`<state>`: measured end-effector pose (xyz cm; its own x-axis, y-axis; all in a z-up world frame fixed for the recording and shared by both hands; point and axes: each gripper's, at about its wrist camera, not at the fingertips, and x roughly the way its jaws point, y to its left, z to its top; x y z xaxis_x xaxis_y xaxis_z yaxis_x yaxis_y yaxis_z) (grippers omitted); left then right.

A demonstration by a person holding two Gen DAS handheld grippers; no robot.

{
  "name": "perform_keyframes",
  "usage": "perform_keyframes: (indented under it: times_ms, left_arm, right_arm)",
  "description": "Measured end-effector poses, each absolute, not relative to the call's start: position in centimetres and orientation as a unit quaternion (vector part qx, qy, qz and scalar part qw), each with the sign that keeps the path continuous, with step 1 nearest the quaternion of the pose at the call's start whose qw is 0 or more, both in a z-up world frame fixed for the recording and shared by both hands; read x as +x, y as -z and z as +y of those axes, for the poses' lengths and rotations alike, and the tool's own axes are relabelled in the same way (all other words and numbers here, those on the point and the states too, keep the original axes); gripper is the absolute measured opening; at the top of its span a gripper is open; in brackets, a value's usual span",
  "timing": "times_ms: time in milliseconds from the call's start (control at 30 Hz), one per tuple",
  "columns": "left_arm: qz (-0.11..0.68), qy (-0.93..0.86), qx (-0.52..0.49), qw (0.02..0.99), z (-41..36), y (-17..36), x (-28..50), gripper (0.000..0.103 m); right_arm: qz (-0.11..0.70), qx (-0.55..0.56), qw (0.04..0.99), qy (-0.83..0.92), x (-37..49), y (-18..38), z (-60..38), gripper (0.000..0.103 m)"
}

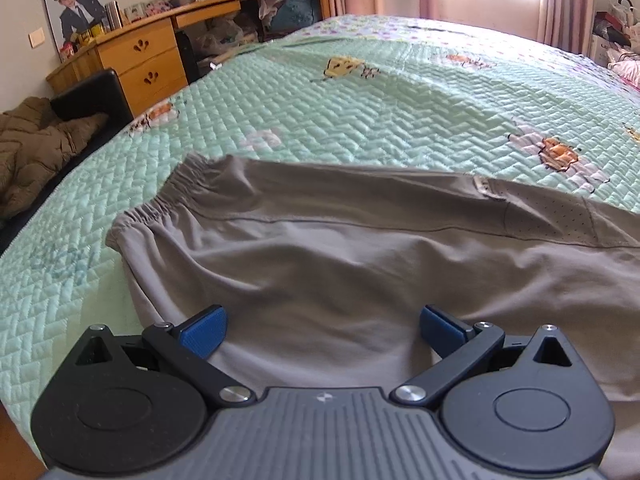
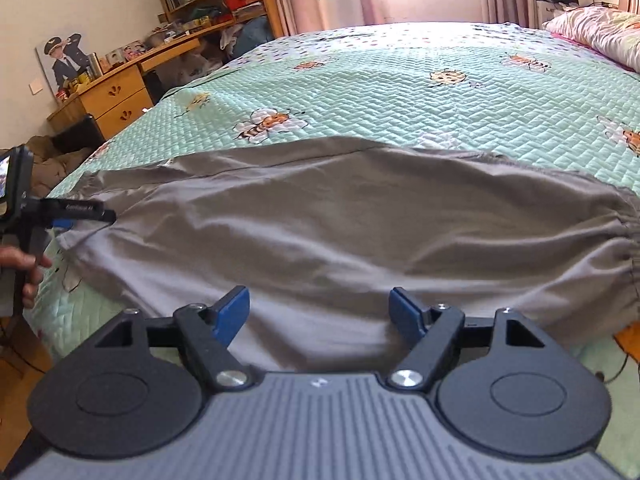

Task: Fold clothes

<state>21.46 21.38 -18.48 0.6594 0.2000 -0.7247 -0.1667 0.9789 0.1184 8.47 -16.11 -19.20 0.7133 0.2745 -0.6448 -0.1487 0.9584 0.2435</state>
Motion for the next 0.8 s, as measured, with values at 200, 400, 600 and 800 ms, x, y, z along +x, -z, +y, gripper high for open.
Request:
perform_keyframes:
  times_ms: [200, 400, 600, 800]
  left_arm:
    - [0.397, -0.082, 0.041, 0.913, 18.7, 17.2, 20.8, 0.102]
    - [0.395, -0.062, 0.061, 0.914, 15.9, 16.0, 20.3, 0.102]
    - [0.391, -0.035, 0.083, 0.916, 12.7, 14.8, 19.6, 0.102]
    - [0.392, 0.058, 0.113, 0.911, 6.8, 15.0, 19.1, 0.102]
  right_arm:
    - [0.351, 0.104, 0.924, -0.107, 7.9, 19.2, -16.9, 0.078]
    - [0.341, 0.11, 0.928, -0.1, 7.5, 19.2, -17.7, 0.078]
    - [0.317, 0.142, 0.936, -0.061, 7.2, 18.7, -20.4, 0.078]
    - [0.298, 0.123, 0.947, 0.002, 6.8, 18.5, -23.3, 0.078]
